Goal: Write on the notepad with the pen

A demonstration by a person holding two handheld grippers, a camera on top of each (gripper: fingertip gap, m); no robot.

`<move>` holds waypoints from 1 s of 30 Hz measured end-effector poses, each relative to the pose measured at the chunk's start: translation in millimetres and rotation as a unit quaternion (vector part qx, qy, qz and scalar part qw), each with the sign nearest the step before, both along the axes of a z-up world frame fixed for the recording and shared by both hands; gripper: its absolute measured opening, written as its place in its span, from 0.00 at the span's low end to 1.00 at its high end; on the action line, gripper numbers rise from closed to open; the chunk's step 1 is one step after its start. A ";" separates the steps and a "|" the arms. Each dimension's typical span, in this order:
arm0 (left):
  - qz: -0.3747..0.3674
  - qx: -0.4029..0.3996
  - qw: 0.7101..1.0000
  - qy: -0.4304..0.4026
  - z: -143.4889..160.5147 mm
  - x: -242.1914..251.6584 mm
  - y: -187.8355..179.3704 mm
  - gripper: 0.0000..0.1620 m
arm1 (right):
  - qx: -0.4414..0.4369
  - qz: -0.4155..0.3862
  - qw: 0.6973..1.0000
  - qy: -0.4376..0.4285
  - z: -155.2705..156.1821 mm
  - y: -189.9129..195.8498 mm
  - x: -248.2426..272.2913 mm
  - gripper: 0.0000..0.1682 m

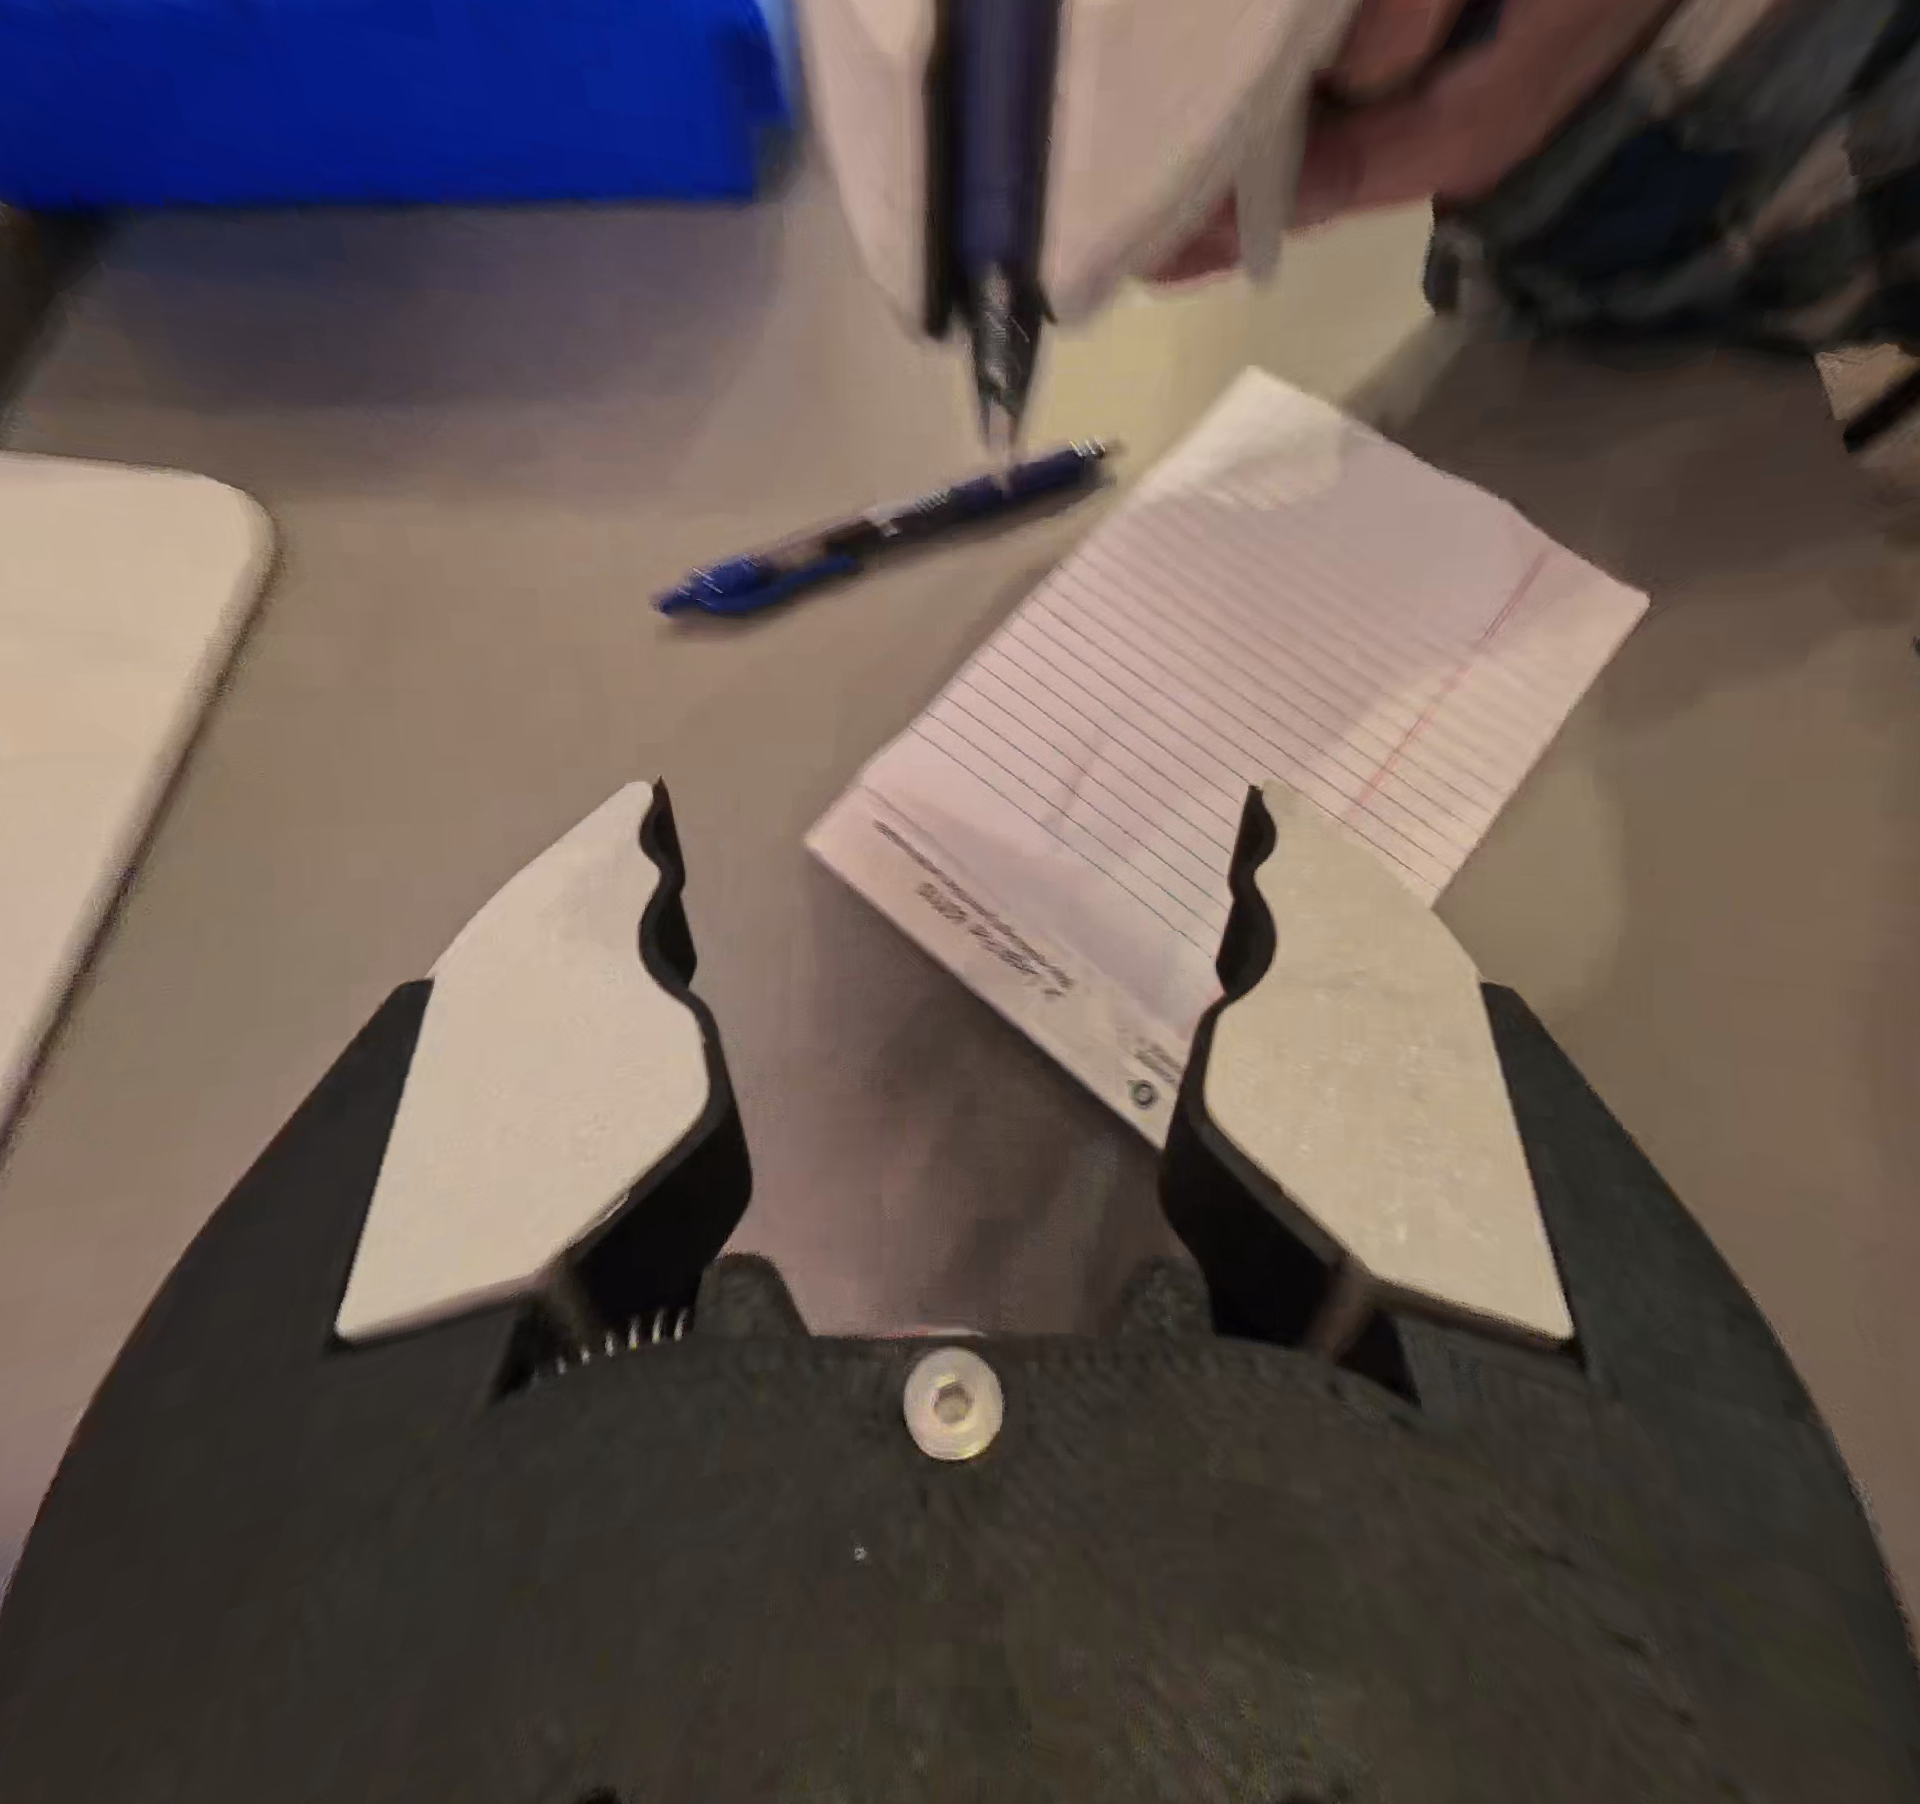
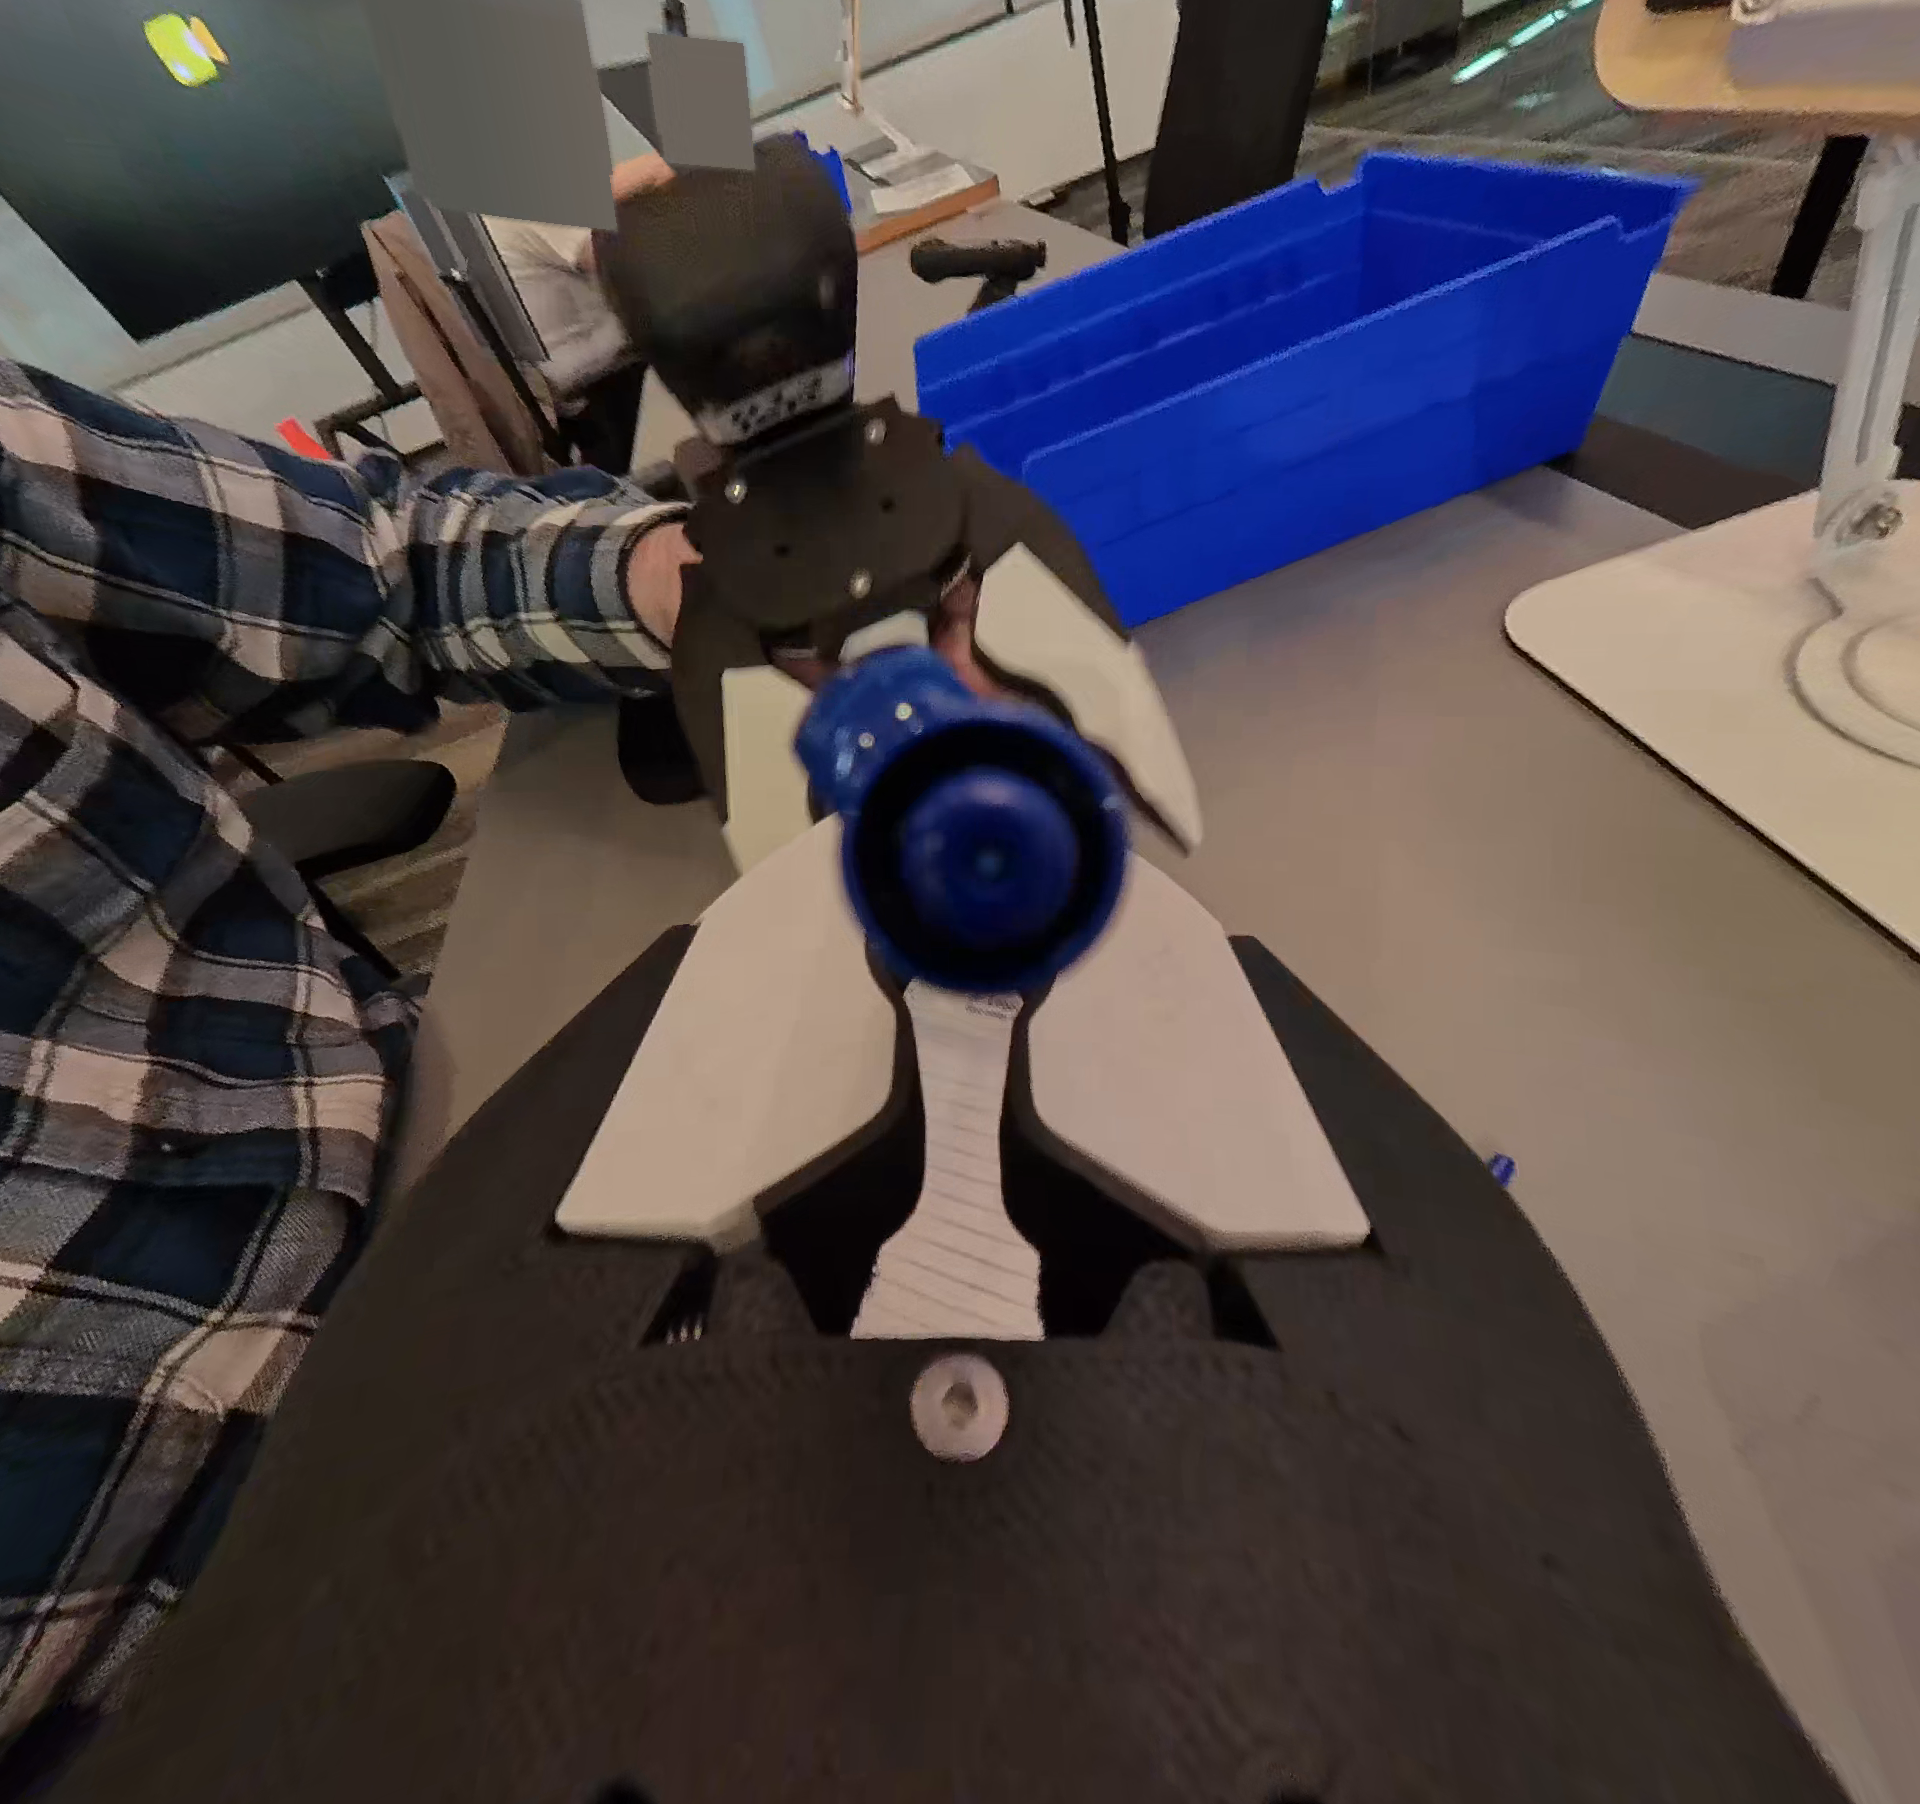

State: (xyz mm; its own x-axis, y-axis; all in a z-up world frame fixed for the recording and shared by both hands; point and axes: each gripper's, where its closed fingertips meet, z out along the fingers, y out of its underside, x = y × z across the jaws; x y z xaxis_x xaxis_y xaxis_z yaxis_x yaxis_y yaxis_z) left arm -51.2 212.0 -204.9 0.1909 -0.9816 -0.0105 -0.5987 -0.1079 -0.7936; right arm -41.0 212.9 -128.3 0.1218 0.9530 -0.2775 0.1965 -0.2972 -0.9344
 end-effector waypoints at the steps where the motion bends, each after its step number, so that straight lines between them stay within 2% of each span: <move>1: 0.007 0.024 1.000 -0.016 13.1 -3.7 6.7 0.60 | -0.005 0.001 1.000 0.008 2.1 0.5 -2.2 0.07; 4: 0.019 0.109 0.992 -0.056 44.0 -10.1 19.6 0.53 | -0.058 0.013 0.996 0.068 12.6 1.5 -9.4 0.06; 6: 0.025 0.193 0.978 -0.076 61.7 -7.9 20.0 0.47 | -0.096 0.014 0.989 0.111 17.7 4.1 -13.3 0.07; 9: 0.028 0.289 0.955 -0.064 70.3 0.2 15.6 0.41 | -0.139 0.019 0.977 0.160 23.0 6.3 -16.1 0.07; 11: 0.031 0.320 0.946 -0.042 68.3 5.2 15.5 0.42 | -0.160 0.032 0.970 0.179 25.6 4.4 -17.2 0.07; 12: 0.030 0.331 0.942 -0.051 71.8 7.9 13.4 0.39 | -0.165 0.033 0.969 0.181 25.1 4.2 -18.0 0.06; 14: 0.030 0.358 0.929 -0.086 83.9 11.5 9.0 0.25 | -0.174 0.037 0.966 0.186 24.6 3.1 -19.6 0.07; 19: 0.056 0.399 0.913 -0.058 86.7 8.9 14.2 0.08 | -0.192 0.042 0.960 0.198 23.8 1.4 -21.4 0.07; 23: 0.068 0.432 0.898 -0.046 89.7 7.3 13.8 0.08 | -0.206 0.049 0.953 0.216 27.0 0.4 -21.5 0.50; 24: 0.067 0.436 0.896 -0.052 91.4 7.4 12.4 0.08 | -0.211 0.053 0.951 0.221 28.3 -0.5 -21.4 0.06; 27: 0.069 0.451 0.889 -0.043 91.6 6.0 12.5 0.07 | -0.209 0.051 0.951 0.221 28.7 -0.7 -22.0 0.07; 28: 0.072 0.465 0.882 -0.040 93.0 5.7 12.4 0.08 | -0.211 0.050 0.950 0.224 29.3 -0.7 -22.1 0.45; 29: 0.073 0.471 0.878 -0.036 92.7 5.4 12.9 0.08 | -0.214 0.048 0.949 0.225 29.1 -0.6 -22.1 0.54; 30: 0.072 0.471 0.878 -0.040 93.0 5.5 12.0 0.08 | -0.218 0.052 0.947 0.229 29.5 -1.3 -21.9 0.53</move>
